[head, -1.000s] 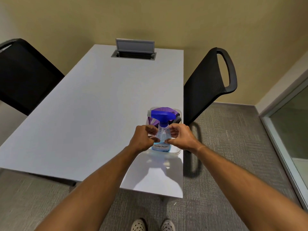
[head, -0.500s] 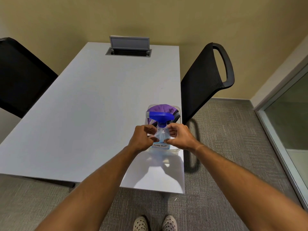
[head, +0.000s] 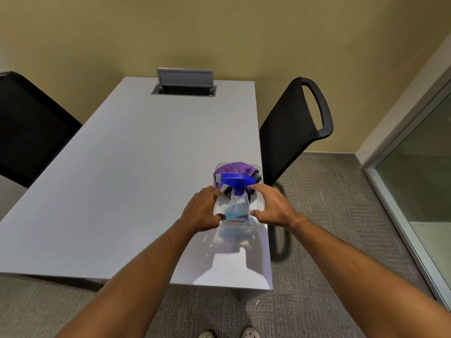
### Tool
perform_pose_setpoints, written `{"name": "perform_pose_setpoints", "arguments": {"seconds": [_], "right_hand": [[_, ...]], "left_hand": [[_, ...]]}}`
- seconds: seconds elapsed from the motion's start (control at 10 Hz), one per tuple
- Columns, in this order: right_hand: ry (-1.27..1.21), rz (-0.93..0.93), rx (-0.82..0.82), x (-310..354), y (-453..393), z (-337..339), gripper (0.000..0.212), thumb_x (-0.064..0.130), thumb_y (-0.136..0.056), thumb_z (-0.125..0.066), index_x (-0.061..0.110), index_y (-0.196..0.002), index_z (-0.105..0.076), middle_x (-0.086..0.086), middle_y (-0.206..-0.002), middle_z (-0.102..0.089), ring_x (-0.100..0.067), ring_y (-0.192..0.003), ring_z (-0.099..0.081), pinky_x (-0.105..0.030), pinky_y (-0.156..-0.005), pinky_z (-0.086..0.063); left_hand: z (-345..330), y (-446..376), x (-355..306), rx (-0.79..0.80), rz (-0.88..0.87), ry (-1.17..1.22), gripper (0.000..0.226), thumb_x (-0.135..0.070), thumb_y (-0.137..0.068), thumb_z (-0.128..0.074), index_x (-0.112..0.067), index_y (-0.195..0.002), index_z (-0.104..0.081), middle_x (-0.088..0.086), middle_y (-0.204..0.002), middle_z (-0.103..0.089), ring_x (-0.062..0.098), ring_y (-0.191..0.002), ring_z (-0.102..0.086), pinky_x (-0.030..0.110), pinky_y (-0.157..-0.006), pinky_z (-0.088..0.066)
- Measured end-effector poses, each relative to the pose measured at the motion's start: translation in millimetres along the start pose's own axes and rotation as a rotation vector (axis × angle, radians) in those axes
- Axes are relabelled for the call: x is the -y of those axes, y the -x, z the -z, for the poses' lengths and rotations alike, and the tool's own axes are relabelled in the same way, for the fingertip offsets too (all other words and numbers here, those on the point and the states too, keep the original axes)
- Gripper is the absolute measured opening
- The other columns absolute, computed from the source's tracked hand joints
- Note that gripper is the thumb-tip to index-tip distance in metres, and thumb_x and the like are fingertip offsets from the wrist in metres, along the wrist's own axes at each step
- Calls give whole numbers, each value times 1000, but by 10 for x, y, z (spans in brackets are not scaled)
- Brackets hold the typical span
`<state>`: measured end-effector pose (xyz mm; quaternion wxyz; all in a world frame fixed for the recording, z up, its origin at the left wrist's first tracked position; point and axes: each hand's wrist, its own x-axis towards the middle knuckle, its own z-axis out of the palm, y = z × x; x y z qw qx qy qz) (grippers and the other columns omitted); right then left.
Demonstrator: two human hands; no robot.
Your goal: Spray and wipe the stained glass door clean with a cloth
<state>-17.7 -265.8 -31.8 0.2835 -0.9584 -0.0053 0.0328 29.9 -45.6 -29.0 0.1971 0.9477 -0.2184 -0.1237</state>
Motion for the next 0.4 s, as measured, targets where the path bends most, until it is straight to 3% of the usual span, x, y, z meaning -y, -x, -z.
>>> {"name": "perform_pose_setpoints", "arguments": {"seconds": [0.2, 0.4], "right_hand": [[267, -10, -128, -20, -59, 325, 86, 46, -80, -66, 22, -152, -24, -7, -160, -24, -26, -147, -21, -46, -117, -20], [446, -5, -357, 255, -204, 809, 87, 62, -89, -45, 15, -155, -11, -11, -163, -7, -27, -150, -4, -46, -121, -4]], "left_hand": [[388, -16, 177, -82, 1, -250, 90, -57, -83, -62, -20, -153, -21, 6, -160, -27, 27, -144, -30, 42, -117, -28], [951, -165, 61, -286, 59, -335, 89, -66, -90, -42, -17, -156, -10, 11, -164, -13, 29, -150, -17, 43, -120, -16]]}}
